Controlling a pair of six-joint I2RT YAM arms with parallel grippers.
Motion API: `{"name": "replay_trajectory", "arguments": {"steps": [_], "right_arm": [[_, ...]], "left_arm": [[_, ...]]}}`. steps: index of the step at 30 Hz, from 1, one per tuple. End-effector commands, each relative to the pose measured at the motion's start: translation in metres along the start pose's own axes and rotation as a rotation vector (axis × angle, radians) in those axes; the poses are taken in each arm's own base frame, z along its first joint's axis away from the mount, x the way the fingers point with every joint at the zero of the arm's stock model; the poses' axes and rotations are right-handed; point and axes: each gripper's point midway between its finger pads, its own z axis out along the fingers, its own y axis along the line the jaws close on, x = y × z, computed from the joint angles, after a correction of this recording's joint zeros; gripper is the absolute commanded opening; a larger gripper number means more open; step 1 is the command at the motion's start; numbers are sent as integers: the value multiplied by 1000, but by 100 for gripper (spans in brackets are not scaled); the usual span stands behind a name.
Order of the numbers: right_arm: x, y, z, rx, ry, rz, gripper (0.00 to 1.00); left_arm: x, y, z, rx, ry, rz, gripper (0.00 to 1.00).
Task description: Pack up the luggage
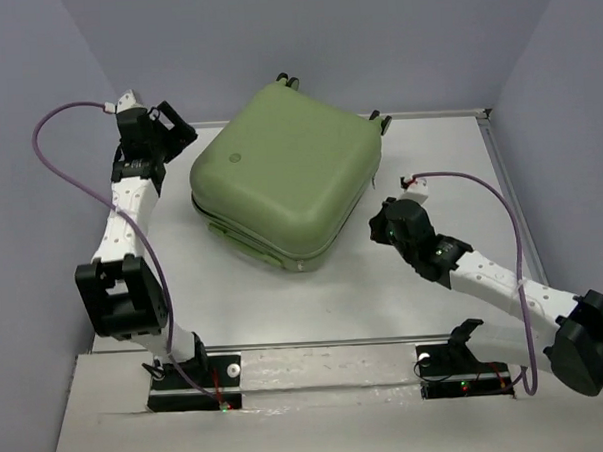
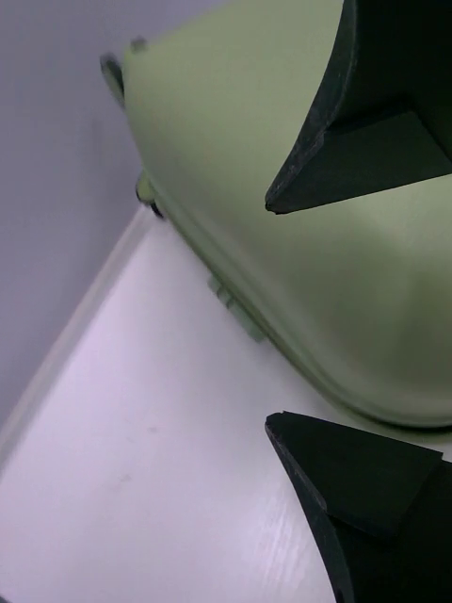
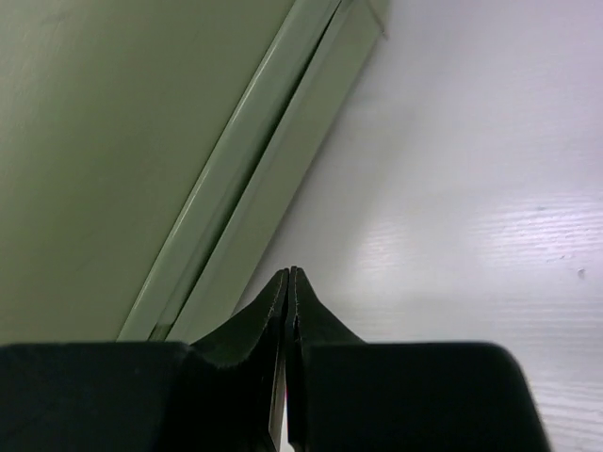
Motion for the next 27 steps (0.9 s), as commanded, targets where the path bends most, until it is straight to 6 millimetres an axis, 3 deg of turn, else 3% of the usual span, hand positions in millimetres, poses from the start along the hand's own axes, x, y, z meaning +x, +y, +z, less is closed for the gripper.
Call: {"name": "replay_trajectory", "arguments": {"steps": [1,2,3,4,6,10,13,14,16,18,19,20,21,22,27], "right_arm": [[-31,-5,14,29,-4,-53,7],[-37,-5,19,27,-2,-48,7],[-42,-6,31,31,9,-49,7],[-44,-4,38,21,24,-50,7],[-53,-7,57,55,29,-52,7],[-64,-11,86,65,58,-27,7],[-73,0,100,31,65,-34,7],[-67,2,108,23,90,-41,7],[-74,15,118,-12,90,-54,7],[-76,28,124,-63,107,-58,7],[-86,40,126,-97,93,-55,7],[-81,43,132,-113,111,-55,7],[-82,53,133,-159,122,-50,7],[-87,64,133,-203,120,-48,7],[-84,95,133,-354,173,-52,7]], "left_arm": [[-6,27,36,1,52,-57,99],[-9,29,44,10,64,-62,99],[7,45,61,-15,120,-82,99],[6,43,66,2,135,-81,99],[26,55,86,-22,191,-87,99],[56,55,103,26,279,-121,99],[78,55,106,37,332,-129,99],[96,57,104,33,356,-127,99],[103,52,93,39,351,-124,99],[130,59,80,23,376,-134,99],[126,54,68,28,359,-140,99],[139,58,60,29,373,-157,99],[132,54,48,38,352,-158,99],[148,61,38,26,371,-166,99],[164,62,-11,42,366,-171,99]]}}
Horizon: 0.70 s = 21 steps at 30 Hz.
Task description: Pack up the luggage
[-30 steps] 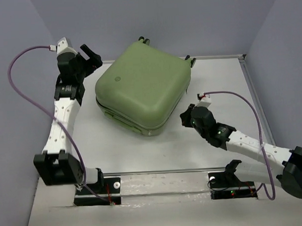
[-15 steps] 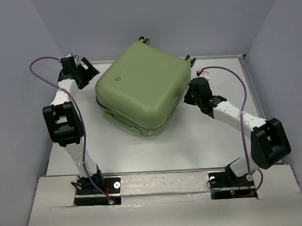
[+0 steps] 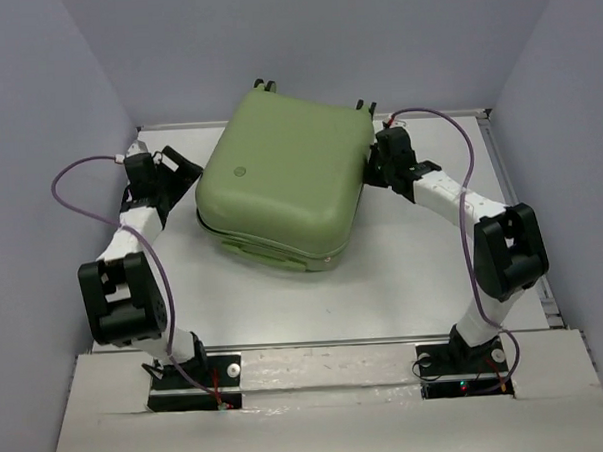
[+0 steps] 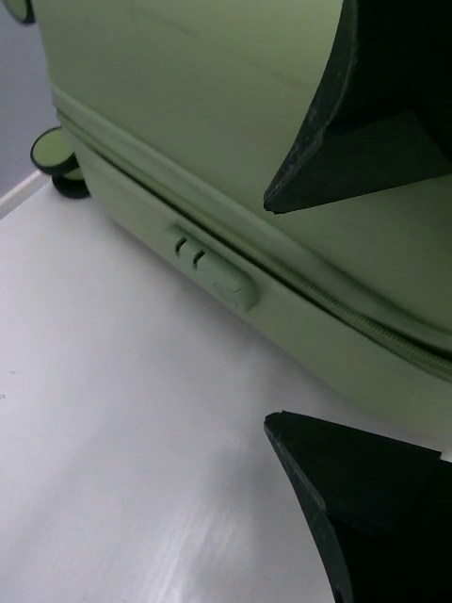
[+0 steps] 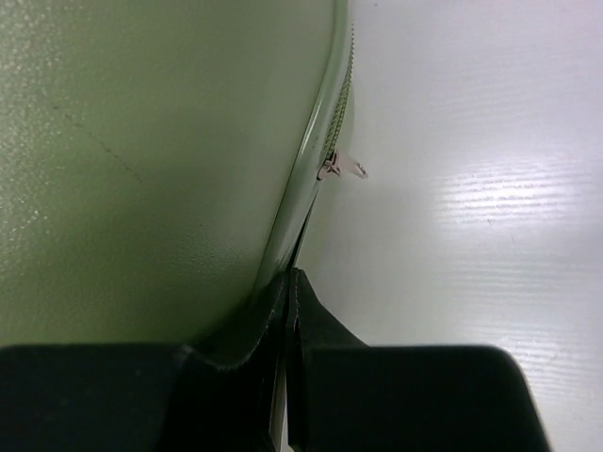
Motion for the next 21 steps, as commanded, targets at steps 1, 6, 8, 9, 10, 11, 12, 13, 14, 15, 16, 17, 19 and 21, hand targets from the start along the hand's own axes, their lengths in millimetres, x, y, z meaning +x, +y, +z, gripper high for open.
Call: {"name": "replay_trajectory", "arguments": {"steps": [1,6,8,9,10,11,12,13,14,15,16,17,19,21], "right_arm": [[-28,114,-21,-454,-16,-31,9],[-31,135,-9,-511,64,-75,21],[-41,140,-2,-521,76,-86,30],[-45,141,-2,-519,72,-91,36],[-48,143,-3,-523,65,-93,39],[-59,141,-5,-521,42,-90,41],[-62,142,-7,-525,36,-86,46],[-69,137,-8,-517,24,-71,50],[-76,135,-13,-520,11,-65,51],[-80,129,-14,-512,3,-64,57],[-83,128,-18,-509,-9,-70,61],[-83,117,-16,-482,-12,-68,64],[-94,106,-31,-442,-63,-84,68],[-95,90,-46,-395,-95,-98,75]], "left_arm": [[55,-18,-51,110,103,72,99],[70,-17,-96,164,61,96,99],[79,-16,-107,181,65,86,99],[78,-23,-117,211,45,91,99],[80,-24,-121,221,44,89,99],[88,-22,-123,227,60,78,99],[89,-25,-129,249,57,81,99],[93,-26,-131,257,67,83,99],[99,-25,-132,261,84,83,99],[103,-29,-136,278,88,92,99],[105,-31,-137,288,91,98,99],[106,-33,-140,290,97,104,99],[79,-40,-148,249,20,161,99],[47,-48,-160,211,-93,220,99]]}}
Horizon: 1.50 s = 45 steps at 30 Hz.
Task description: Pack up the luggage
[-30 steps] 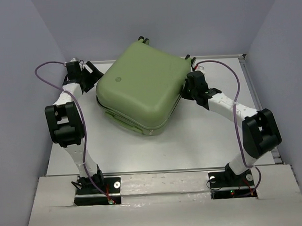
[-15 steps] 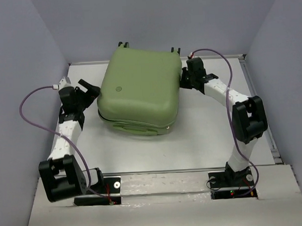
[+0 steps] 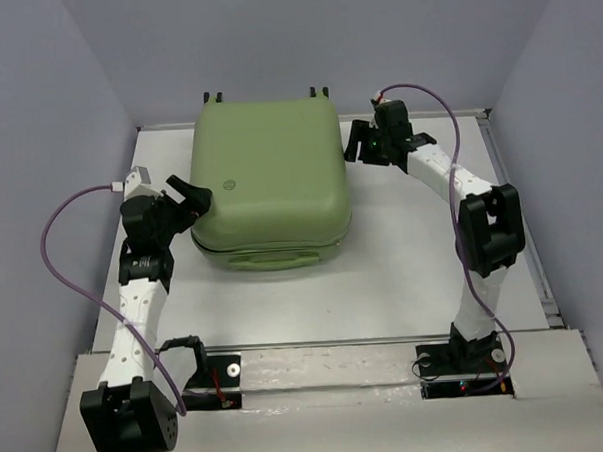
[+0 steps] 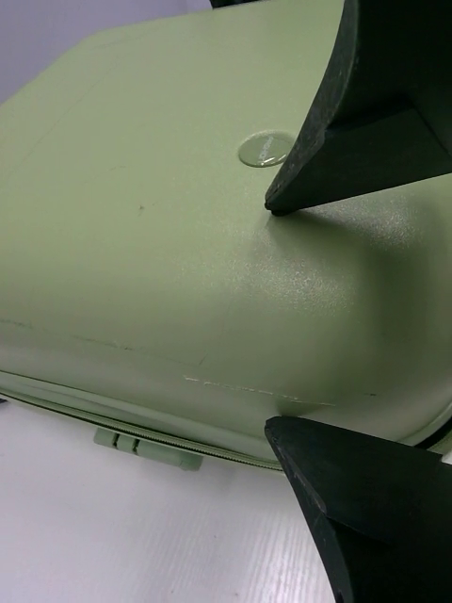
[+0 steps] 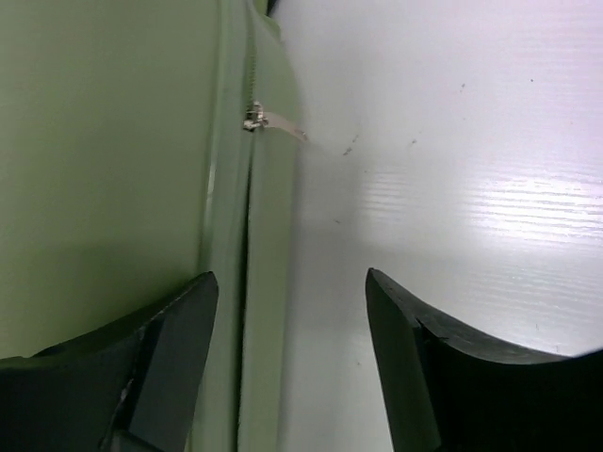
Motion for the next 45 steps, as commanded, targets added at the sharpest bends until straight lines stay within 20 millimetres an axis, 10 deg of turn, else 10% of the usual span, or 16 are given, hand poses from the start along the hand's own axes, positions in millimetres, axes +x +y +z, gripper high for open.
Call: {"name": "replay_trajectory", "arguments": {"steps": [1,7,12,17,29,37,45], "right_arm": [[-47,68,-85,-221,-180,-73,76],[-16,49,-119,-182,-190,-64,76],[18,35,-127,-171,-171,-28,9],[43,25,-129,-181,-175,5,7],[70,32,-76,-220,-43,9,7],[68,70,-42,-308,5,-43,7],[24,81,-39,-282,-49,-132,12]], "left_arm": [[-13,-26,-20,10,31,119,99],[-83,-43,-10,-52,-116,129,99],[-95,-7,18,-138,-134,34,99],[-87,47,46,-204,-81,-99,99],[23,123,62,-320,147,-239,99],[77,90,54,-252,238,-215,99],[117,80,12,-190,242,-233,99]]}}
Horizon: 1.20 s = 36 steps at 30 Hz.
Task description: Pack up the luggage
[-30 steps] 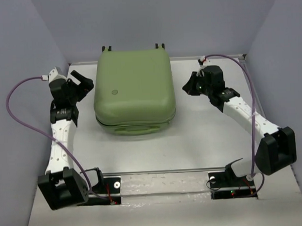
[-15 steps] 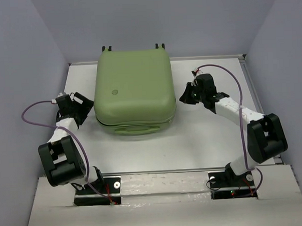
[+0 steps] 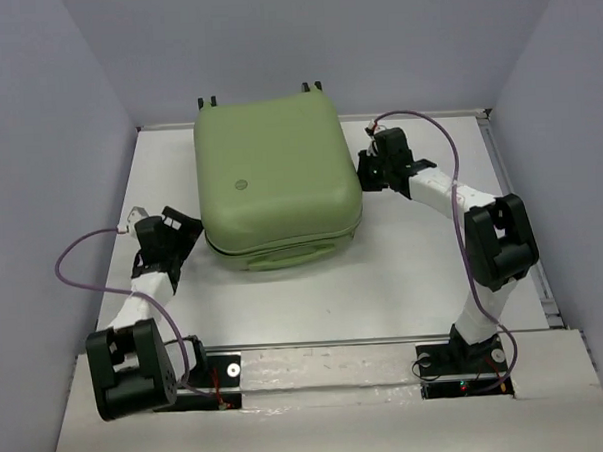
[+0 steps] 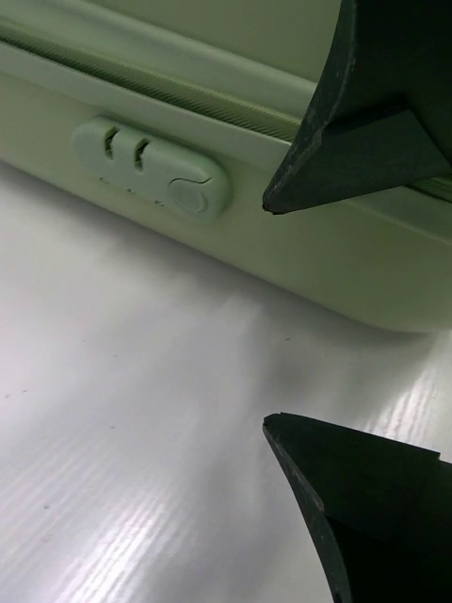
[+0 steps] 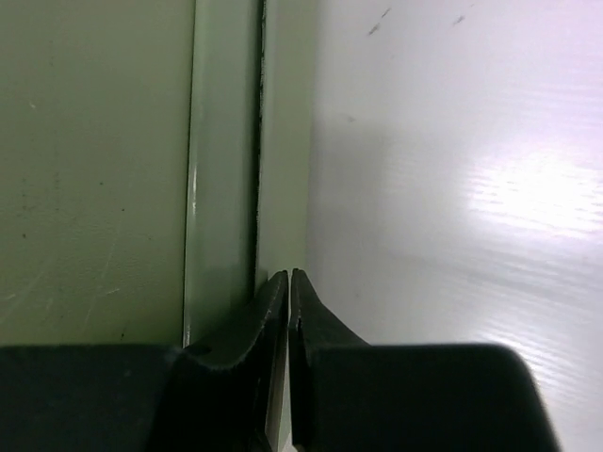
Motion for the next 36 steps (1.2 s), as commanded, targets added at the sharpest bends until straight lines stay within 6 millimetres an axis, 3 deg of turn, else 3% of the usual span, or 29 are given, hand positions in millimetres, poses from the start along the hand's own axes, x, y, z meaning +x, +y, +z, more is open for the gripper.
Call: {"name": "replay_trajectory", "arguments": {"steps": [1,6,7,9,14,17,20,21,24,25,26,27,29,30,33,36], "right_arm": [[-62,72,-19,-151,-152,-98,20],[-82,54,-43,-74,-217,-80,44],[-83,49,-46,-42,-216,-81,53],[-91,33,-56,45,-238,-73,60],[-97,7,-94,185,-288,-59,65],[-93,8,-126,189,-332,-51,64],[-68,20,-152,87,-366,-24,53],[-54,37,-156,-29,-351,-37,43],[-8,55,-169,-200,-389,-54,27],[15,54,-164,-235,-383,-68,20],[20,61,-179,-276,-427,-89,19],[27,61,-182,-295,-442,-93,17],[47,60,-183,-349,-466,-120,20],[53,60,-180,-364,-455,-134,29],[76,61,-157,-400,-361,-154,42],[71,57,-146,-380,-387,-164,47]], "left_arm": [[53,-27,-36,194,133,68,99],[58,-44,-60,263,123,81,99],[53,-54,-67,294,108,95,99],[39,-63,-78,304,58,130,99],[-6,-87,-115,336,-114,185,99],[-27,-107,-144,383,-187,235,99],[-35,-118,-163,425,-217,298,99],[-31,-117,-165,434,-211,312,99],[-10,-105,-156,434,-138,344,99],[-5,-103,-153,441,-117,352,99],[1,-100,-150,444,-94,359,99],[11,-100,-147,468,-54,377,99],[19,-108,-153,526,-11,400,99],[19,-112,-156,540,-4,415,99],[23,-116,-164,567,22,457,99],[29,-112,-167,562,64,482,99]]}}
